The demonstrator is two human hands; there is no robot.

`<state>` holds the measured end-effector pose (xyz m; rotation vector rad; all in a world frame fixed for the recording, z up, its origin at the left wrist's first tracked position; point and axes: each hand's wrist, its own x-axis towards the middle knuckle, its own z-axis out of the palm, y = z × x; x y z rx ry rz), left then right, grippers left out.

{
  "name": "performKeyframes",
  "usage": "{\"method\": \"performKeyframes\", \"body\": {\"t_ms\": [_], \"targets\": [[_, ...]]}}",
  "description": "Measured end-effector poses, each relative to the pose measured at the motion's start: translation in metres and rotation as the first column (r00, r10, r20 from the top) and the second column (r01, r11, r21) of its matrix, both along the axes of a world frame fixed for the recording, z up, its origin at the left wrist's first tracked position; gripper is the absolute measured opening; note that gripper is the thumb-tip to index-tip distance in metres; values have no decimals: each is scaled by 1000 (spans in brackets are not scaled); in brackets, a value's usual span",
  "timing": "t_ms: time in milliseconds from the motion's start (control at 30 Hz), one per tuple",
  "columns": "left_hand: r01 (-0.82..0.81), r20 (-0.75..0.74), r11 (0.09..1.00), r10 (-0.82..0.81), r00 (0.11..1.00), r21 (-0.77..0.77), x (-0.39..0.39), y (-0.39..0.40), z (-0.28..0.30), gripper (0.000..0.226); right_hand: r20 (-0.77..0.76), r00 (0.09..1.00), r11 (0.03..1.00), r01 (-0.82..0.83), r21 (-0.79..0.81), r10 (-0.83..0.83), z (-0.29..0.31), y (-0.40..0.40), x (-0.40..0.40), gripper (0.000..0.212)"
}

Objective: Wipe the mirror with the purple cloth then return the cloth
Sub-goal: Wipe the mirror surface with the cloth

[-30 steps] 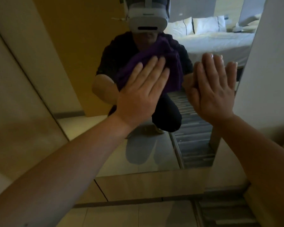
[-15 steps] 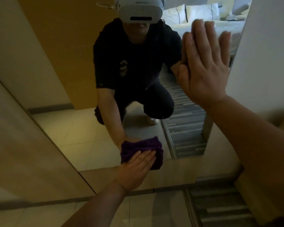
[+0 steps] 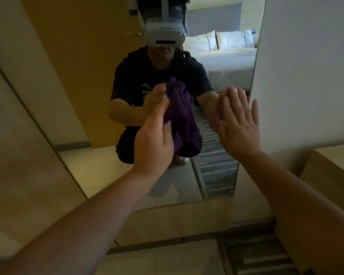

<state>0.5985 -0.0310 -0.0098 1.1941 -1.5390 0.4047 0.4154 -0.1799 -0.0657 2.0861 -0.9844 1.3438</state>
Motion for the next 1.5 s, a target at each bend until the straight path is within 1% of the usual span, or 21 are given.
{"method": "performKeyframes", "body": {"t_ms": [100,167,233,267,400,467,600,767,900,967,1067,1100,1133,1167,1200,1233,1267,1333,1367,1433,1500], "targets": [[-29,227,969,86,970,-244,-17,-32,60,37,5,999,998,41,48,-41,-4,-5,-18,58],[-51,431,957,175,885,-284,-24,-63,68,42,-7,999,998,54,29,-54,-2,-12,-23,58],[-108,584,963,237,776,-247,-24,-90,46,43,-11,999,999,47,8,-47,-4,-18,-24,57],[-139,617,959,265,741,-245,-23,-99,30,39,-11,999,999,41,-4,-41,-6,-22,-24,56],[-131,677,956,278,682,-261,-18,-104,-38,35,-7,1000,997,25,-74,-26,-14,-35,-23,61],[-96,743,974,220,633,-206,-12,-96,-80,36,14,1000,995,13,-99,-12,-15,-38,-21,57],[-162,845,984,144,515,-69,6,-83,-165,44,21,1000,991,-3,-132,5,-16,-42,-22,54],[-184,919,978,-16,394,96,24,-67,-230,54,35,999,995,25,-92,-22,-14,-36,-20,54],[-323,943,913,-156,293,251,31,-55,-245,73,3,997,997,75,1,-75,-13,-25,-20,55],[-350,929,878,-228,292,326,29,-50,-243,69,-27,994,993,108,56,-107,-10,-20,-20,56],[-409,917,823,-321,238,394,34,-37,-230,56,-58,991,984,124,127,-118,-6,-5,-21,57],[-395,887,794,-400,232,462,39,-31,-226,54,-75,991,983,118,140,-108,-8,1,-21,57],[-385,857,765,-454,245,516,44,-23,-225,52,-99,990,983,111,146,-97,-12,7,-20,58],[-401,805,698,-529,269,593,47,-12,-223,51,-124,989,984,104,147,-86,-18,13,-19,59],[-382,750,645,-576,326,662,53,-7,-220,50,-146,987,984,95,150,-73,-25,20,-16,61],[-370,665,552,-628,404,747,54,6,-218,48,-167,984,983,86,163,-58,-33,26,-14,63],[-335,576,471,-618,536,816,55,5,-203,47,-193,980,980,79,185,-43,-40,31,-10,63],[-233,436,395,-570,697,889,52,9,-171,45,-266,964,967,82,241,-16,-52,43,-1,62],[-183,367,360,-550,750,915,50,7,-158,41,-304,953,959,89,270,-3,-56,49,5,61],[-135,331,401,-473,816,906,53,14,-145,44,-354,935,943,99,318,22,-60,62,16,58],[-111,317,420,-460,829,901,52,32,-136,51,-361,932,932,108,346,26,-51,73,25,58]]}}
